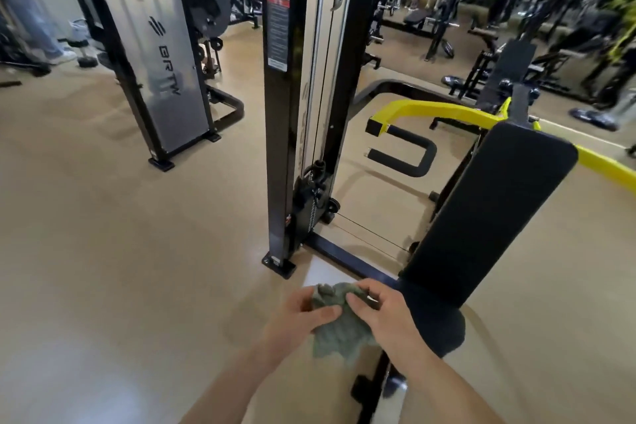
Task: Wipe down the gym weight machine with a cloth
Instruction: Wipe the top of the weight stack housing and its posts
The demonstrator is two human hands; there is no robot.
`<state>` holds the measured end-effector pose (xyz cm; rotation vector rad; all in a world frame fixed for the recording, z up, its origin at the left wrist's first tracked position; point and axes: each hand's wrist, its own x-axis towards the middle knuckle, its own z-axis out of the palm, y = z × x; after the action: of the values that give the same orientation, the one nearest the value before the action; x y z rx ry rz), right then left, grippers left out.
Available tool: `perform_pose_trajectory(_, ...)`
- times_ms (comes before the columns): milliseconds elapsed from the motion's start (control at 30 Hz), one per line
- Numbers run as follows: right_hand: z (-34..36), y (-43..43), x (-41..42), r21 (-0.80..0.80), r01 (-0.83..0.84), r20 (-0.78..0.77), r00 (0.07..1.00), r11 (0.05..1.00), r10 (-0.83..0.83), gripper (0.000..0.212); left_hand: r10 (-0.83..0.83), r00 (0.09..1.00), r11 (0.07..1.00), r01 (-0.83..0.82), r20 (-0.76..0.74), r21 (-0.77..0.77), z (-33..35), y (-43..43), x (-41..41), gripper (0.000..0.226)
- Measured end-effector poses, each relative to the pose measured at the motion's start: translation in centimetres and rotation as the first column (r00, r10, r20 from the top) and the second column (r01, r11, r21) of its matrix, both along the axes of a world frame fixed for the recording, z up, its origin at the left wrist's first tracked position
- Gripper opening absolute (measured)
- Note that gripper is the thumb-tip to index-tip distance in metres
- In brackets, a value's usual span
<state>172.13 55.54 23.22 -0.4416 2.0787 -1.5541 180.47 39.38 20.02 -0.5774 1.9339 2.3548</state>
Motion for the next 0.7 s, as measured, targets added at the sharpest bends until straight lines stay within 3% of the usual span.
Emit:
perform_pose_trajectory(100,1.5,-3.8,-2.9,-0.018,0.01,-0.076,0.997,1.0,-0.011,0.007,0.019,0.999,0.998,-0.021,-0.044,-0.061,2.2,-4.8,-3.2,0.035)
perform_pose_trajectory(300,4.7,-11.6,-12.4,-0.014,-0.019,-0.304,0.952,1.0,0.014,0.01,0.04,0.994,0.989,-0.054,-0.101,-0.141,6.8,-13.2,-12.3,0.026)
perform_pose_trajectory(400,5.7,-15.8,-18.2,-0.038,-0.025,-0.335,0.942,0.999,0.01,0.007,0.084,0.985,0.963,-0.119,-0.15,-0.24,8.9,-17.2,-17.4,0.027)
perform_pose_trajectory(600,7.2,-23.6,-29.1,-0.028,-0.012,-0.395,0.919,1.0,0.0,0.01,0.238,0.949,0.85,-0.306,-0.207,-0.428,11.0,-25.3,-25.8,0.017)
perform_pose_trajectory(700,7.9,-27.8,-33.3,0.01,0.051,-0.477,0.878,0.999,-0.04,0.006,0.274,0.929,0.748,-0.369,-0.25,-0.551,10.9,-29.9,-29.2,0.02)
